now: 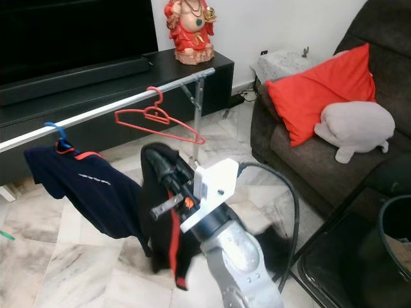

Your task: Hang hanger

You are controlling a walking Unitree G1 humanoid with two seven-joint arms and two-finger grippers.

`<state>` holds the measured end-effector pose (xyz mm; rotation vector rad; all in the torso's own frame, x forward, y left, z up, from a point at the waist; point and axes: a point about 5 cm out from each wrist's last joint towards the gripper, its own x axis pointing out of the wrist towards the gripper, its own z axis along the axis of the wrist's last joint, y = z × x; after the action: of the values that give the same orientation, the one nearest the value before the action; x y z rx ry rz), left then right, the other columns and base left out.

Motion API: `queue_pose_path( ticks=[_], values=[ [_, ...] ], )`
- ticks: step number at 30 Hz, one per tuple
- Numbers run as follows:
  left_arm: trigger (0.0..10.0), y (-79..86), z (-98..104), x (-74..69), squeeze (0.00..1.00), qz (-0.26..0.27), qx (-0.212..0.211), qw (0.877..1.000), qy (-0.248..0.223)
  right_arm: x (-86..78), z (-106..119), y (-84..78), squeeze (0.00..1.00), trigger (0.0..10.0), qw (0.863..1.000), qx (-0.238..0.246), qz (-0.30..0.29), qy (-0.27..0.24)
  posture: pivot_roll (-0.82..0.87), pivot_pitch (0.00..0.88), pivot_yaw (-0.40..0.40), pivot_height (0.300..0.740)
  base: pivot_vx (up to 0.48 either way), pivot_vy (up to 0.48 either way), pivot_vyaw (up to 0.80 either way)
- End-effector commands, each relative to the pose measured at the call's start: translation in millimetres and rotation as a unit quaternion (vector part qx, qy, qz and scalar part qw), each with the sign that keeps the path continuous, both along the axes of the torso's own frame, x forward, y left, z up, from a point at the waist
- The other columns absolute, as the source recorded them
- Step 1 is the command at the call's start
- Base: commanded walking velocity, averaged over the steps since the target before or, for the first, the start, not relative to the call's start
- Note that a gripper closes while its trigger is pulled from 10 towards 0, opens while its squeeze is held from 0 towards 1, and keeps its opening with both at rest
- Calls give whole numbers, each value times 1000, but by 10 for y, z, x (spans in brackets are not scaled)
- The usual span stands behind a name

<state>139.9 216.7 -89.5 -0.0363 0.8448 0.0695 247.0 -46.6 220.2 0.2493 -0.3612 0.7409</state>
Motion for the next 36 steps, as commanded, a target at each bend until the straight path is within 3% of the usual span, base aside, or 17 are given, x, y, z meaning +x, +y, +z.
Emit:
queue_pose_path(
  ticks=[1, 5, 6, 7, 8, 12, 13, 14, 15, 16, 19, 20, 21, 28, 33, 36],
  values=[
    [10000, 1, -15, -57, 0, 0, 4, 1000, 2, 171, -124, -218, 0, 10000, 995, -19, -85, 39, -92, 115, 60, 721, 0, 0, 0],
    [10000, -6, 14, -20, 0, -28, 16, 999, -15, 364, -377, -451, 0, 10000, 977, -59, -176, 106, -87, 115, 60, 721, 0, 0, 0],
    [10000, -12, 21, -7, 0, -40, 18, 999, -19, 410, -467, -521, 0, 10000, 967, -66, -205, 134, -82, 115, 61, 721, 0, 0, 0],
    [10000, -36, 32, 16, 0, -72, 16, 997, -22, 477, -646, -646, 0, 10000, 945, -74, -254, 194, -81, 118, 61, 721, 0, 0, 0],
    [10000, -36, 32, 16, 0, -72, 16, 997, -22, 477, -646, -646, 0, 10000, 945, -74, -254, 194, -81, 118, 61, 721, 0, 0, 0],
    [10000, -115, 45, 56, 0, -153, 1, 988, -19, 534, -925, -786, 0, 10000, 909, -81, -298, 279, -72, 119, 66, 721, 0, 0, 0],
    [10000, -54, 213, 364, 0, -207, -11, 977, -54, 551, -991, -796, 0, 10000, 901, -86, -302, 299, -72, 117, 68, 721, 0, 0, 0],
    [10000, -12, 356, 580, 0, -245, -18, 966, -77, 562, -1029, -798, 0, 10000, 897, -90, -303, 310, -71, 117, 68, 721, 0, 0, 0],
    [10000, 16, 576, 852, 0, -293, -21, 950, -108, 576, -1053, -788, 0, 10000, 893, -87, -303, 322, -71, 117, 69, 721, 0, 0, 0],
    [10000, 18, 749, 1031, 0, -330, -18, 935, -129, 588, -1056, -768, 0, 10000, 892, -82, -298, 328, -71, 117, 69, 721, 0, 0, 0],
    [10000, -122, 1069, 1288, 0, -414, -30, 897, -155, 627, -1018, -647, 0, 10000, 899, -82, -277, 330, -73, 115, 74, 721, 0, 0, 0],
    [10000, -255, 1218, 1363, 0, -452, -49, 875, -168, 638, -988, -577, 0, 10000, 903, -82, -266, 327, -73, 113, 77, 721, 0, 0, 0],
    [10000, -255, 1218, 1363, 0, -452, -49, 875, -168, 638, -988, -577, 0, 10000, 903, -82, -266, 327, -73, 113, 77, 721, 0, 0, 0],
    [10000, -545, 1510, 1446, 0, -521, -76, 828, -191, 668, -867, -413, 0, 10000, 912, -65, -247, 320, -72, 111, 84, 721, 0, 0, 0],
    [10000, -617, 1565, 1482, 0, -514, -85, 826, -214, 681, -796, -346, 0, 10000, 915, -58, -244, 317, -74, 109, 87, 721, 0, 0, 0],
    [10000, -686, 1644, 1417, 0, -520, -111, 823, -200, 690, -708, -233, 0, 10000, 916, -37, -235, 322, -78, 104, 87, 721, 0, 0, 0]
  ],
)
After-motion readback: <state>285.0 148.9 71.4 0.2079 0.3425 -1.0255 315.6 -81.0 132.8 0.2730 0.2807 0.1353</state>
